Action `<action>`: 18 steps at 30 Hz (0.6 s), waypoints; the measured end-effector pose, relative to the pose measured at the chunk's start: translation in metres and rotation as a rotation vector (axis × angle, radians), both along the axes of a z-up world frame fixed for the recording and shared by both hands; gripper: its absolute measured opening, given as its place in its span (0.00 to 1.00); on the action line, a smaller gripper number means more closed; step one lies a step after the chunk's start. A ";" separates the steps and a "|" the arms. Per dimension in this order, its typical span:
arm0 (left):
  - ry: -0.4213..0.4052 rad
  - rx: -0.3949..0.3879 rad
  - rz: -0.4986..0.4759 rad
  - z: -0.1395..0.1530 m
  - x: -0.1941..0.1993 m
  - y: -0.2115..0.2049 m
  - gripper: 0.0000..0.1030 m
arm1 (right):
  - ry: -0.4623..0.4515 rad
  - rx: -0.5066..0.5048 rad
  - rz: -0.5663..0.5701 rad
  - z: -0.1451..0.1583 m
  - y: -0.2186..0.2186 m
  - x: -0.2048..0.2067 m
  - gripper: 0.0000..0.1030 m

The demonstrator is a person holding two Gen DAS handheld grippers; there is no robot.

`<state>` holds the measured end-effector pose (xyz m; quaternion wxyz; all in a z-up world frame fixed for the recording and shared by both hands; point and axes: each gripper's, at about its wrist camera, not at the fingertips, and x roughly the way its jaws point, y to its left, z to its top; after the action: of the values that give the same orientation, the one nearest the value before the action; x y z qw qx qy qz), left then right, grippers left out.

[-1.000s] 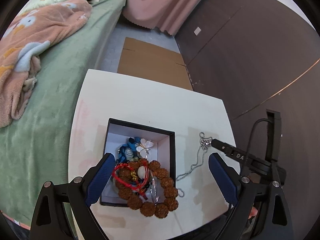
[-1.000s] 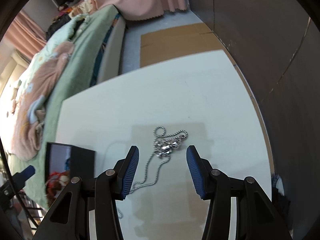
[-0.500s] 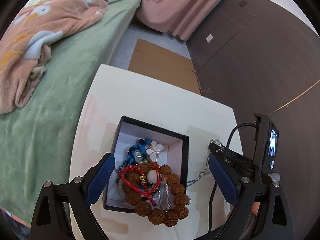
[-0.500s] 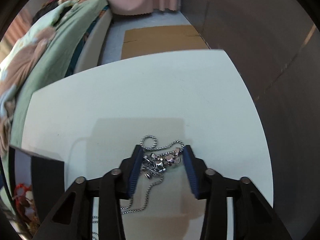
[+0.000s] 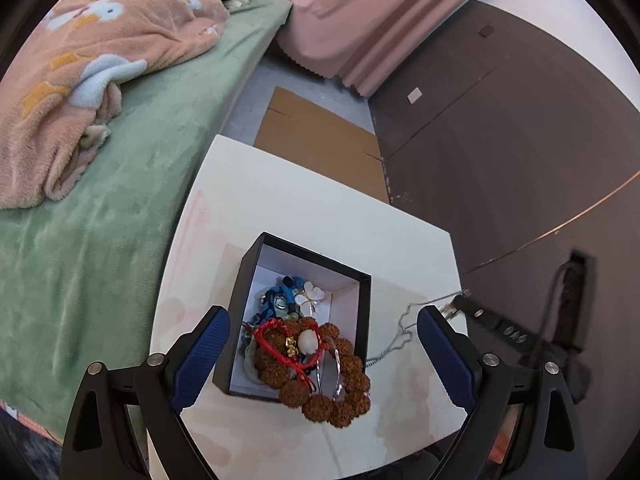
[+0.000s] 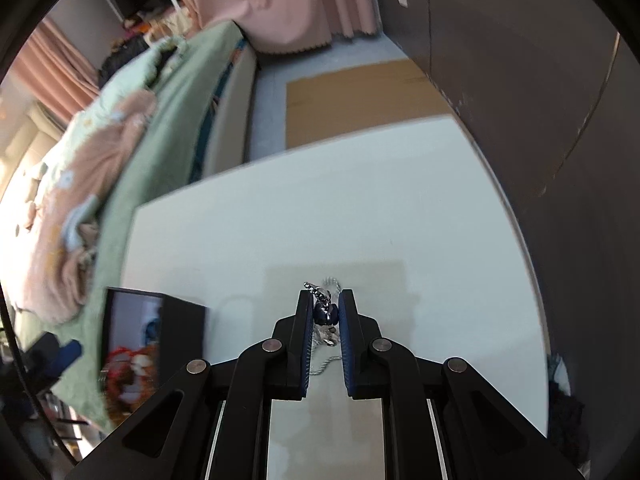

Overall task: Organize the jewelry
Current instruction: 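Close the right tool on the silver chain and lift it, then lower the silver chain into the black box and open the right tool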

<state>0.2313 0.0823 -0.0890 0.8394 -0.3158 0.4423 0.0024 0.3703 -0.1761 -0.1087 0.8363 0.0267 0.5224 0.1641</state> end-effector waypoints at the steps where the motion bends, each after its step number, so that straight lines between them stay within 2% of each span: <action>1: -0.003 0.004 -0.006 0.002 -0.002 0.000 0.92 | -0.019 0.007 0.009 0.011 0.003 -0.001 0.13; 16: -0.090 0.046 -0.006 0.039 -0.044 0.022 0.92 | -0.327 0.101 0.152 0.179 0.057 -0.072 0.13; 18: -0.097 0.050 0.001 0.042 -0.050 0.026 0.92 | -0.357 0.106 0.164 0.194 0.066 -0.079 0.13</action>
<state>0.1815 0.1088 -0.0470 0.8676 -0.2947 0.4006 -0.0015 0.2908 -0.1105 0.0851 0.8969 -0.0015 0.3570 0.2611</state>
